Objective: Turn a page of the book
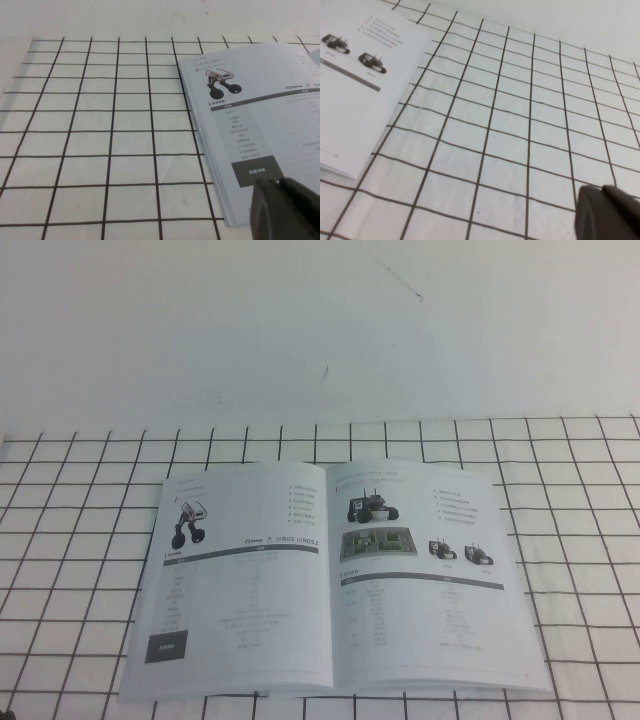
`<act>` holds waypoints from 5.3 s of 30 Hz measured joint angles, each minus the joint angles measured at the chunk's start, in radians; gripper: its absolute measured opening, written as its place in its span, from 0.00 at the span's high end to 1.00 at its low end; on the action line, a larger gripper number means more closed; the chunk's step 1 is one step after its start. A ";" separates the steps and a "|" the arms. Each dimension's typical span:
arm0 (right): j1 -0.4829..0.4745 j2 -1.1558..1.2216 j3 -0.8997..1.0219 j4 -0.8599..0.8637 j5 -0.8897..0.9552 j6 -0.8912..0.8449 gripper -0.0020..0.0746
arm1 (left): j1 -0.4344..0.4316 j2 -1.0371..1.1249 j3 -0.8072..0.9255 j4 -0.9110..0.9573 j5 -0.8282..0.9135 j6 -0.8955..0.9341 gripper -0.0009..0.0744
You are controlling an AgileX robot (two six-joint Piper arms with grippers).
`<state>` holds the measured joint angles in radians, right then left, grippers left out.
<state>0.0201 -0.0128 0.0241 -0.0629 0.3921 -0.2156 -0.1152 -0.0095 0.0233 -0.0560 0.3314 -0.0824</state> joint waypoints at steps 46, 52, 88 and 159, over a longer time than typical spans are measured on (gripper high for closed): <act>0.000 0.000 0.005 0.063 -0.660 0.000 0.97 | 0.000 0.000 0.004 -0.299 -0.562 -0.058 0.99; 0.000 0.000 0.005 0.063 -1.000 -0.002 0.97 | 0.000 0.000 0.004 -0.376 -0.758 -0.126 0.99; 0.000 0.472 -1.042 -0.063 -0.150 0.345 0.97 | 0.000 0.407 -0.840 0.115 -0.070 -0.139 0.99; 0.097 1.785 -0.892 0.992 0.136 -0.714 0.44 | -0.113 1.796 -0.864 -0.896 0.140 0.624 0.99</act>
<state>0.1174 1.7719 -0.8681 0.9292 0.5277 -0.9293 -0.2284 1.7863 -0.8402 -0.9519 0.4715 0.5419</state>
